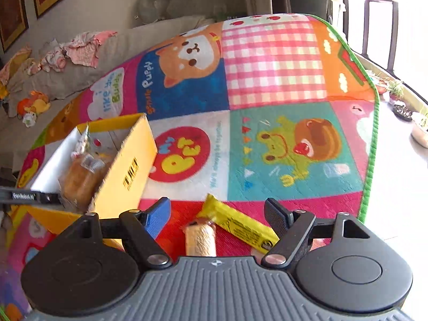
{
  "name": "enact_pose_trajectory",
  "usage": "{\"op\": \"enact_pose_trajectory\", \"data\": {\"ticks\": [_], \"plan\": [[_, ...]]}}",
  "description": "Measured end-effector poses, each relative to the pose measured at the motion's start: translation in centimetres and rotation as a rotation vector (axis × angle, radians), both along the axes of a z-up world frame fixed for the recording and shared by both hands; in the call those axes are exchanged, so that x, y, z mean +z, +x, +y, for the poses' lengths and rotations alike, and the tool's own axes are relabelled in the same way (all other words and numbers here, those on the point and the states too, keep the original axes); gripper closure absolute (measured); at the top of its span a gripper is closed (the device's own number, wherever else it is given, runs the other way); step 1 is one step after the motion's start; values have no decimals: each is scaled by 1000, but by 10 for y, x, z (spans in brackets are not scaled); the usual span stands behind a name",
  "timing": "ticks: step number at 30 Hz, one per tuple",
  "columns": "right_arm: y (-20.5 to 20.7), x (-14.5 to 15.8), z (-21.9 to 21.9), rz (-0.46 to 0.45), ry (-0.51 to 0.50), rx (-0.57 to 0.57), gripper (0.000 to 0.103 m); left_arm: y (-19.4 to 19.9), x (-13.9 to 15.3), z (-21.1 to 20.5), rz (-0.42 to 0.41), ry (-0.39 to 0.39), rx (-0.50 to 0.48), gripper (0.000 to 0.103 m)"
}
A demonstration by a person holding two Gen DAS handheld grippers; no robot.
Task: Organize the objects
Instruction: 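Lower the right gripper onto the rice-cracker stick and grasp it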
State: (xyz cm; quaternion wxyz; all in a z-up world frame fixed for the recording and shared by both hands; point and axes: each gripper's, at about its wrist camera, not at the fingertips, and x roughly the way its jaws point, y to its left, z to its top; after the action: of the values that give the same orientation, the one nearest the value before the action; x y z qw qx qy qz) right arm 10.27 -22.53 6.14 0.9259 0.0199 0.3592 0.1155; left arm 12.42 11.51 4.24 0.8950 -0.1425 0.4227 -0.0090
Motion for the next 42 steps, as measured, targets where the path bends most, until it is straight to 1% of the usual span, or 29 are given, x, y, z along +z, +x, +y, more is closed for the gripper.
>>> {"op": "enact_pose_trajectory", "data": {"ticks": [1, 5, 9, 11, 13, 16, 18, 21, 26, 30, 33, 34, 37, 39, 40, 42], "plan": [[-8, -6, -3, 11, 6, -1, 25, 0, 0, 0, 0, -1, 1, 87], [-27, -28, -11, 86, 88, -9, 23, 0, -1, 0, 1, 0, 4, 87], [-38, -49, 0, 134, 101, -7, 23, 1, -1, -1, 4, 4, 3, 87], [-43, -50, 10, 115, 82, 4, 22, 1, -1, -1, 5, 4, 3, 87], [-46, -48, 18, 114, 109, 39, 19, 1, -1, 0, 4, 2, 4, 87], [-49, -45, 29, 119, 141, 107, 19, 1, -2, 0, 3, -1, 4, 87], [-52, -41, 34, 97, 113, 117, 19, 1, -2, 0, 3, -1, 4, 87], [-50, -35, 29, 50, 64, 84, 19, 1, -2, 0, 2, -3, 5, 86], [-42, -36, 12, 64, 68, 33, 19, 1, -2, 0, 0, -7, 6, 86], [-40, -42, 19, 69, 44, 46, 19, 1, -2, 0, 0, -8, 6, 86], [-38, -43, 29, 48, -4, 55, 20, 1, -2, 0, 0, -9, 7, 86], [-37, -43, 31, 40, -20, 60, 20, 1, -2, 0, 0, -9, 7, 86], [-30, -45, 38, 33, -58, 74, 27, 1, -2, 0, 0, -9, 7, 86], [-24, -49, 41, 48, -75, 81, 34, 1, -2, 0, 0, -10, 7, 86], [-22, -51, 42, 63, -76, 82, 43, 2, -2, 0, 0, -10, 7, 86], [-22, -52, 44, 67, -86, 80, 49, 2, -2, 1, 0, -9, 6, 86]]}}
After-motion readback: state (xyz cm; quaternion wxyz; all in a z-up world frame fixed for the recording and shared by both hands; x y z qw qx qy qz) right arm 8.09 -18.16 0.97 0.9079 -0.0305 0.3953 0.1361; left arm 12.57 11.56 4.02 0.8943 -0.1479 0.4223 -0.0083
